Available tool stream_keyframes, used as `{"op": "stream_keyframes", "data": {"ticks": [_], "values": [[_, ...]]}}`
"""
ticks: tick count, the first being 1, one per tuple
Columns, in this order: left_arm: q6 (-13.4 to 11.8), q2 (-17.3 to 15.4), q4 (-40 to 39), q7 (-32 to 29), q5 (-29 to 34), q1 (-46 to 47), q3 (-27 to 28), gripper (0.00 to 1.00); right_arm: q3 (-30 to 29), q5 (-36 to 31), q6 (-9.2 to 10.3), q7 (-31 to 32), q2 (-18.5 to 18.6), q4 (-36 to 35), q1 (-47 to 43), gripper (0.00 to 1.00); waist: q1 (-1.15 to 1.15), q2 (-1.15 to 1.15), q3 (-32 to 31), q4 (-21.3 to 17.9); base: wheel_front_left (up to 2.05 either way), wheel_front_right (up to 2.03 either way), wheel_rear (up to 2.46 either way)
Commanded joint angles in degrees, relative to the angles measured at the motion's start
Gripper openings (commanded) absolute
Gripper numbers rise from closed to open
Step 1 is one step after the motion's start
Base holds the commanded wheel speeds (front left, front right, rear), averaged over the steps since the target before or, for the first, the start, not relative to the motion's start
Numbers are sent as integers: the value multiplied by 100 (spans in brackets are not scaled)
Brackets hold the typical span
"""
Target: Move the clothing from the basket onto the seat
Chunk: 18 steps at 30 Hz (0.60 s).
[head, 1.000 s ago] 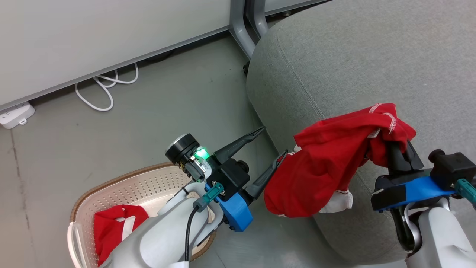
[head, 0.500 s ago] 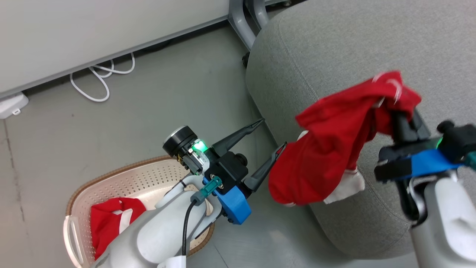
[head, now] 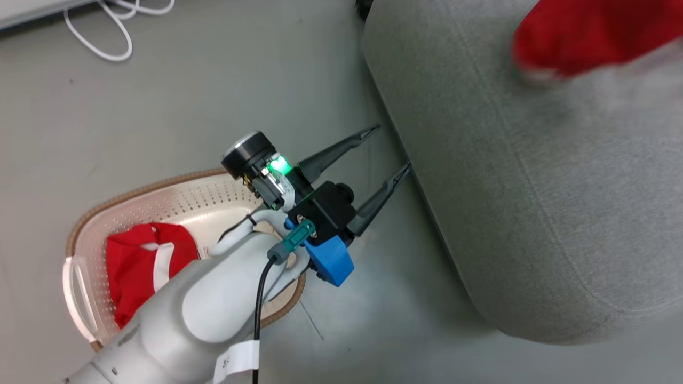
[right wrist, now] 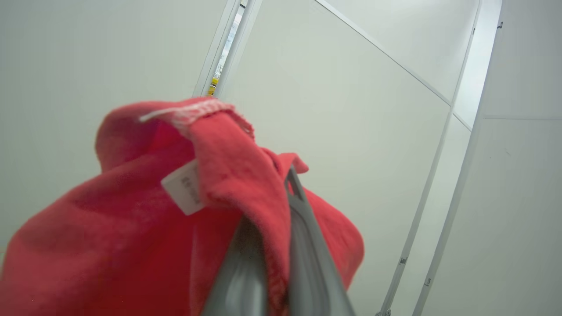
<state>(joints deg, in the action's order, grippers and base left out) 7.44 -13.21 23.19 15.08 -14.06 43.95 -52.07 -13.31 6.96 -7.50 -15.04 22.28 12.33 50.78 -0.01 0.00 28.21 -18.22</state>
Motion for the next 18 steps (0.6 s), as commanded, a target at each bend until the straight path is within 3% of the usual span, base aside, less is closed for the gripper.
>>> {"op": "stream_keyframes", "data": {"ticks": [1, 9, 18], "values": [[5, -76, -33, 14, 38, 200, 4, 100, -260, 66, 0, -21, 278, 62, 363, 0, 1, 0, 420, 121, 0, 0, 0], [6, -194, -66, 12, 106, 609, -112, 100, -780, 111, 0, -21, 1099, 783, 699, 0, 1, 0, 1046, 220, 0, 0, 0], [6, -236, -63, 11, 119, 819, -200, 100, -1148, -58, 0, -21, 769, 1565, 186, 0, 1, 0, 1372, 246, 0, 0, 0]]}}
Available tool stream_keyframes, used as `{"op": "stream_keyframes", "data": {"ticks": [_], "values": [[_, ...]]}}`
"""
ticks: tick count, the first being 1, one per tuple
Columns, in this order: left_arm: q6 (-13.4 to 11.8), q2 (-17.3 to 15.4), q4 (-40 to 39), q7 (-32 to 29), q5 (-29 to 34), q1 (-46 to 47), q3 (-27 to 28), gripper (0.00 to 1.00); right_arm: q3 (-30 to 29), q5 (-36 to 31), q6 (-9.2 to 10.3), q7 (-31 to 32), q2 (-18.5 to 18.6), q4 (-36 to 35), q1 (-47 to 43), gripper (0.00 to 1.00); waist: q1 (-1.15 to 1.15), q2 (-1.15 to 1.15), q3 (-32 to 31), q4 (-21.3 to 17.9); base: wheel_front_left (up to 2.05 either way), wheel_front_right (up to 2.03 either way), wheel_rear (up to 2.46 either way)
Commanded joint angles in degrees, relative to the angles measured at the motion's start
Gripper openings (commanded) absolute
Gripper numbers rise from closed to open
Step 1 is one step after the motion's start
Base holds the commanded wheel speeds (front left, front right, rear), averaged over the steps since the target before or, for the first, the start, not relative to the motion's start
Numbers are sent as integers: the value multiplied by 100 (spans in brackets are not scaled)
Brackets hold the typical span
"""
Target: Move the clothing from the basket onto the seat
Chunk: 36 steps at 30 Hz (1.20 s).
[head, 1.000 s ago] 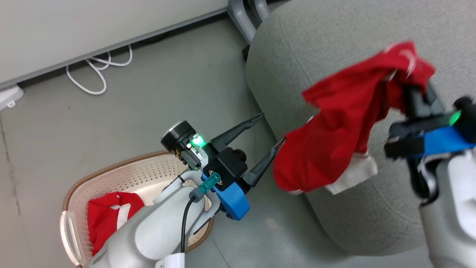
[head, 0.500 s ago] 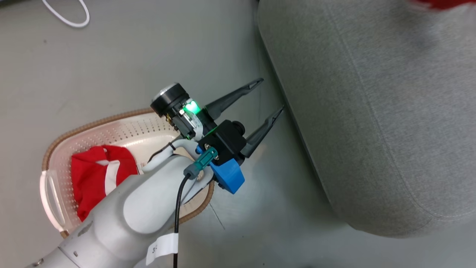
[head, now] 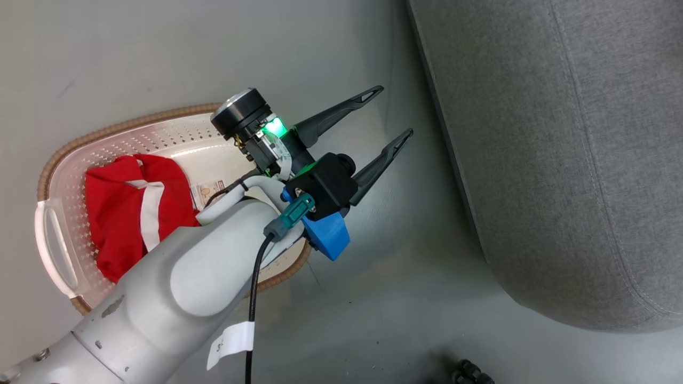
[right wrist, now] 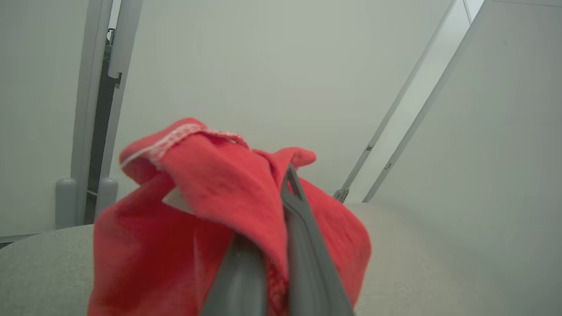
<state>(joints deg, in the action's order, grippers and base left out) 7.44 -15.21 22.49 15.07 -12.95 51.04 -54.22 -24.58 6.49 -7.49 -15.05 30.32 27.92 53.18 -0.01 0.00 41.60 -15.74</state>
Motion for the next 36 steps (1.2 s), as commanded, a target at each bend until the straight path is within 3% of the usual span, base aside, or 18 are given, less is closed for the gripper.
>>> {"op": "stream_keyframes", "data": {"ticks": [1, 8, 15, 16, 17, 18, 24, 36], "values": [[6, -47, 14, 11, -1, 117, 1, 100, -43, -63, -1, -20, -97, 50, -127, 0, 1, 0, 56, -7, 0, 0, 0], [-8, -85, 18, 10, -45, 136, -61, 100, -164, -208, -1, -21, -568, 631, -551, 0, 1, 0, 146, 35, 0, 0, 0], [-29, -131, 41, 11, -68, 136, -87, 100, -276, -535, -1, -21, -1005, 1282, -346, 0, 1, 0, 168, 47, 0, 0, 0], [-34, -140, 48, 11, -77, 136, -88, 100, -319, -579, -1, -20, -1068, 1285, -324, 10, 1, 0, 152, 43, 0, 0, 0], [-37, -140, 54, 11, -89, 132, -88, 100, -364, -616, -1, -20, -1121, 1263, -318, 43, 1, 0, 127, 39, 0, 0, 0], [-42, -132, 62, 11, -96, 126, -93, 100, -409, -642, -1, -21, -1154, 1214, -329, 100, 1, 0, 93, 38, 0, 0, 0], [-85, -29, 59, 13, -169, -35, -58, 100, -234, -560, -1, -19, -1165, 657, -983, 100, 1, 0, -264, 44, 0, 0, 0], [-194, 172, -21, 14, -350, -798, 296, 100, 1060, -299, -1, -20, -1230, -767, -2707, 100, 1, 0, -1344, 224, 0, 0, 0]]}}
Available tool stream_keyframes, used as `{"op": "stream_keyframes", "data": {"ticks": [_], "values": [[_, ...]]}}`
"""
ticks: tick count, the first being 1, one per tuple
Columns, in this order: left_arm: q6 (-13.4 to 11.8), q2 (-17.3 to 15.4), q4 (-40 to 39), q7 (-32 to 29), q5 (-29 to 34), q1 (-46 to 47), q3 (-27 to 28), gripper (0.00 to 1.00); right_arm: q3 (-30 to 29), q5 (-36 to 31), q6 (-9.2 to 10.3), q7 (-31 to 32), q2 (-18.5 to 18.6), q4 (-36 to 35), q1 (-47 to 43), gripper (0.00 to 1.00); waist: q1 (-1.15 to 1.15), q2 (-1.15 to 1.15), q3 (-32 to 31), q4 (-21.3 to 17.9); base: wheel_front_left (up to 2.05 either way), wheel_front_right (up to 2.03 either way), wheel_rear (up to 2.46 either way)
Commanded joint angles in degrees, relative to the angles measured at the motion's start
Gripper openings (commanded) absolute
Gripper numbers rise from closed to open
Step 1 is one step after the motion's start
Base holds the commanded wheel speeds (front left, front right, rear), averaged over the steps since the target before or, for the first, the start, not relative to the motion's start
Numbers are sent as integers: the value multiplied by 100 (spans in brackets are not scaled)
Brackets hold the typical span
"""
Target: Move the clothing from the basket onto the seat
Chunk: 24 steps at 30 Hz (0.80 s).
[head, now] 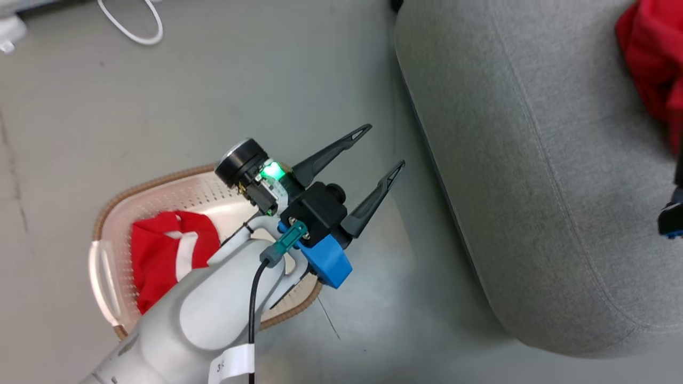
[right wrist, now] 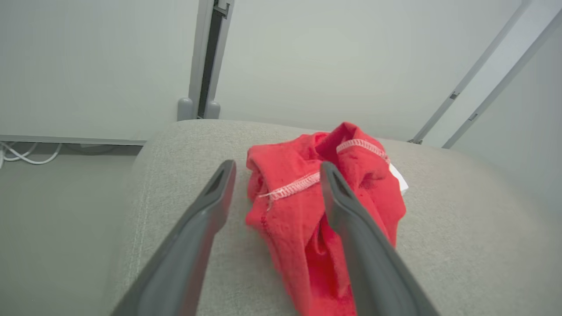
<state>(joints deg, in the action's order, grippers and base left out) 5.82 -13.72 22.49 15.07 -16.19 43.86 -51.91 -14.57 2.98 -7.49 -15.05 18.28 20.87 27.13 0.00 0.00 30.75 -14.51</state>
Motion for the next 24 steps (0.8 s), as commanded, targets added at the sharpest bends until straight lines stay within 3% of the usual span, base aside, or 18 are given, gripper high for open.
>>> {"op": "stream_keyframes", "data": {"ticks": [1, 4, 13, 17, 24], "values": [[-44, 33, -37, 14, -39, -147, 120, 100, 137, 64, -1, -20, -28, -129, -171, 100, 0, 0, -336, 130, 0, 0, 0], [-102, 74, -85, 15, -84, -407, 345, 100, 424, 81, -1, -21, -57, -327, -352, 100, 0, 0, -649, 265, 0, 0, 0], [-404, 33, -443, 14, -114, -1289, 1724, 100, 1269, 129, -1, -20, -287, -872, -795, 100, 0, 0, -1433, 800, 0, 0, 0], [-536, 42, -596, 14, -45, -1700, 2342, 100, 1406, 149, -1, -20, -419, -1010, -959, 100, 0, 0, -1697, 1013, 0, 0, 0], [-534, 166, -809, 15, 121, -2412, 3271, 100, 1479, 227, -1, -20, -643, -1220, -1330, 100, 0, 0, -2103, 1317, 0, 0, 0]]}}
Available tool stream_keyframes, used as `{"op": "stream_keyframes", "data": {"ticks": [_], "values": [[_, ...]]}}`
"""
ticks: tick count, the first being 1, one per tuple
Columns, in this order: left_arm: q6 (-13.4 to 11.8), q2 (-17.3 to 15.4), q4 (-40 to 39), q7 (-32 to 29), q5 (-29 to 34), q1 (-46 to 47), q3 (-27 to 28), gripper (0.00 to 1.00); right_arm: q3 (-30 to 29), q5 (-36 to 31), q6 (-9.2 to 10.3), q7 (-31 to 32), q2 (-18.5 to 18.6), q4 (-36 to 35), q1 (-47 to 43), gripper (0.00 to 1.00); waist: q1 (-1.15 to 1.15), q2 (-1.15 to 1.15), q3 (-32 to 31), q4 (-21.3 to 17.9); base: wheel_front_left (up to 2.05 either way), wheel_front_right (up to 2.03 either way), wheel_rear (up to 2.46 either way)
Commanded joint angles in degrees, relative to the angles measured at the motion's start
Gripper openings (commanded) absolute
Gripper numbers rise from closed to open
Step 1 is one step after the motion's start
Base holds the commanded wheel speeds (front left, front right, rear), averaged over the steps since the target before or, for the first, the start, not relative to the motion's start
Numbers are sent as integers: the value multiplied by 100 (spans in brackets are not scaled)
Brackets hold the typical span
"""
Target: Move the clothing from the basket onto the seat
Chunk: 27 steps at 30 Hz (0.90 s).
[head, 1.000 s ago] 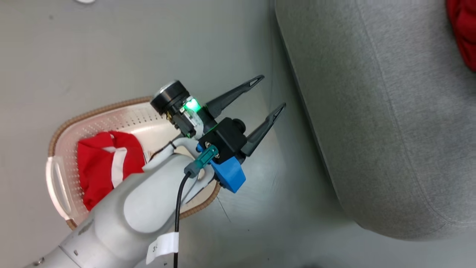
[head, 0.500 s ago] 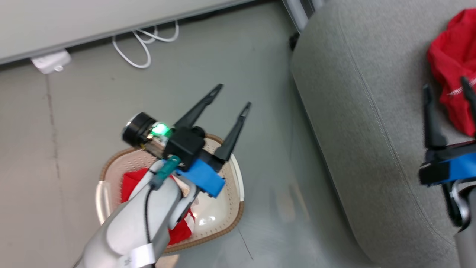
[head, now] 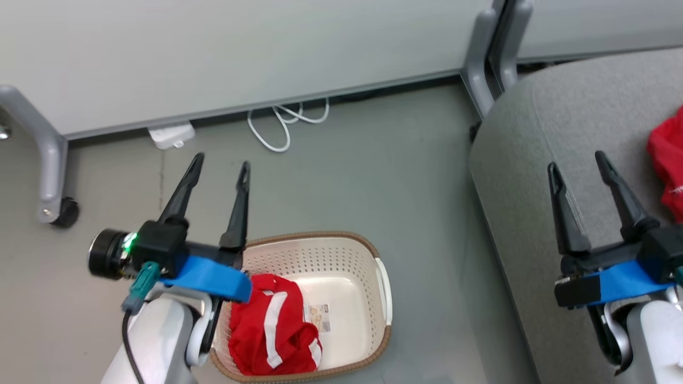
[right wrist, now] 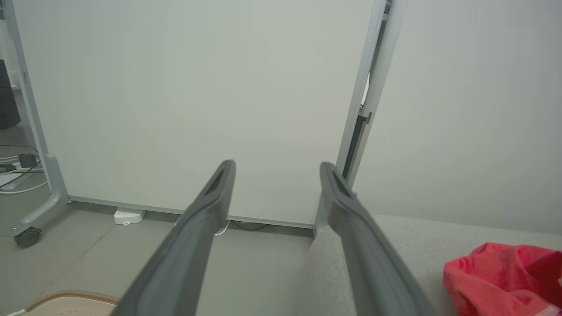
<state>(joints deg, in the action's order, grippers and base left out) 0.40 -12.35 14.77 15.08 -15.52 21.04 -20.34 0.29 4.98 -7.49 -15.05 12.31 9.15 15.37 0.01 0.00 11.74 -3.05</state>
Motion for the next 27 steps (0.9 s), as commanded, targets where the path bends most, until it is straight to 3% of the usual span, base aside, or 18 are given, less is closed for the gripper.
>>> {"op": "stream_keyframes", "data": {"ticks": [1, 13, 27], "values": [[25, 68, -72, 14, 76, -234, 233, 100, -24, 37, -1, -20, -79, -78, -219, 100, -1, 0, -260, 201, 0, 0, 0], [410, 450, -166, 14, 483, -1271, 1017, 100, -279, 164, -1, -20, -477, -223, -1152, 100, -1, 0, -888, 499, 0, 0, 0], [630, 713, -98, 13, 747, -1739, 1456, 100, -380, 186, -1, -20, -715, -118, -1718, 100, -1, 0, -1126, 624, 0, 0, 0]]}}
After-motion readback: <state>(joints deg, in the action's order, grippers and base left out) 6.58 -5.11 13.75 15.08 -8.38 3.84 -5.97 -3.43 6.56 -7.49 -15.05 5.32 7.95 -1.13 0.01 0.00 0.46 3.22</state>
